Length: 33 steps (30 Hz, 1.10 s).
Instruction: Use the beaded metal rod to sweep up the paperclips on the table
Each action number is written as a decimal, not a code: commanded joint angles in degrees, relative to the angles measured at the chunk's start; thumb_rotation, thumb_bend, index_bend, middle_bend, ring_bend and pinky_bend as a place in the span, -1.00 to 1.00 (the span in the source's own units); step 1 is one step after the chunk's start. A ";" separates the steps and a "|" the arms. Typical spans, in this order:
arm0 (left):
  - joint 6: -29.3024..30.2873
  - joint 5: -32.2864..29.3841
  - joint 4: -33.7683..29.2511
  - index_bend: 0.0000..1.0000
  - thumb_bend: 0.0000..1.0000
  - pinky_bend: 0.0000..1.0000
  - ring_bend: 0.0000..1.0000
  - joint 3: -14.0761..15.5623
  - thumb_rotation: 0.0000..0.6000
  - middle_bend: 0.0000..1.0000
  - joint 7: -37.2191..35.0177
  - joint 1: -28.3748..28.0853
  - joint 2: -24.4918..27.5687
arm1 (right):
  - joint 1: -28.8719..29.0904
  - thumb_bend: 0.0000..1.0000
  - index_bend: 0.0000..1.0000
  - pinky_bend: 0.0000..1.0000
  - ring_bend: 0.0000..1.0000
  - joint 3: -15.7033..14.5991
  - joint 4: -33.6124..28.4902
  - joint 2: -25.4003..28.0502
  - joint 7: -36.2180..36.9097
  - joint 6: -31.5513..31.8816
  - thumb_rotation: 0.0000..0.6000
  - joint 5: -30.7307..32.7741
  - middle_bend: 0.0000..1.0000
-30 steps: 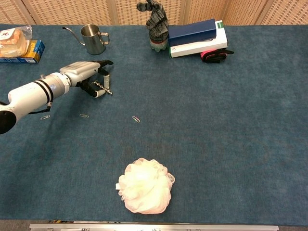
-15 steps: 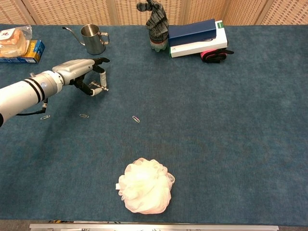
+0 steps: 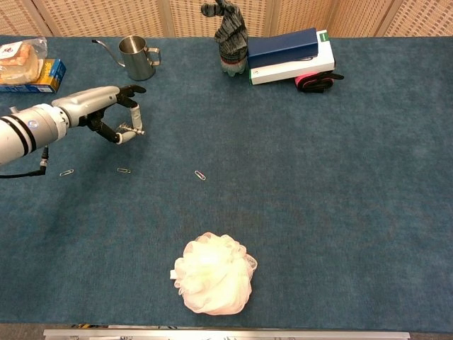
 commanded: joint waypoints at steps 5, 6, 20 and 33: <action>0.75 -1.55 -9.67 0.03 -0.16 -1.00 -1.00 1.07 1.00 -1.00 1.78 1.81 6.33 | -0.33 -1.00 -0.74 -0.88 -1.00 -0.34 -0.72 0.13 -0.19 0.48 1.00 -0.77 -0.92; 0.73 -1.60 -10.55 0.03 -0.17 -1.00 -1.00 1.32 1.00 -1.00 1.95 1.96 6.88 | -0.41 -1.00 -0.74 -0.88 -1.00 -0.39 -0.86 0.17 -0.21 0.58 1.00 -0.87 -0.92; 2.12 -2.81 -16.48 0.03 -0.17 -1.00 -1.00 4.46 1.00 -1.00 4.59 4.34 8.55 | -1.11 -1.00 -0.74 -0.88 -1.00 -1.27 -3.26 0.45 -2.01 1.64 1.00 -2.13 -0.92; 2.20 -2.39 -14.91 0.03 -0.16 -1.00 -1.00 4.75 1.00 -1.00 3.75 5.02 5.55 | -2.00 -1.00 -0.74 -0.88 -1.00 -1.71 -4.75 0.84 -2.98 2.81 1.00 -2.19 -0.92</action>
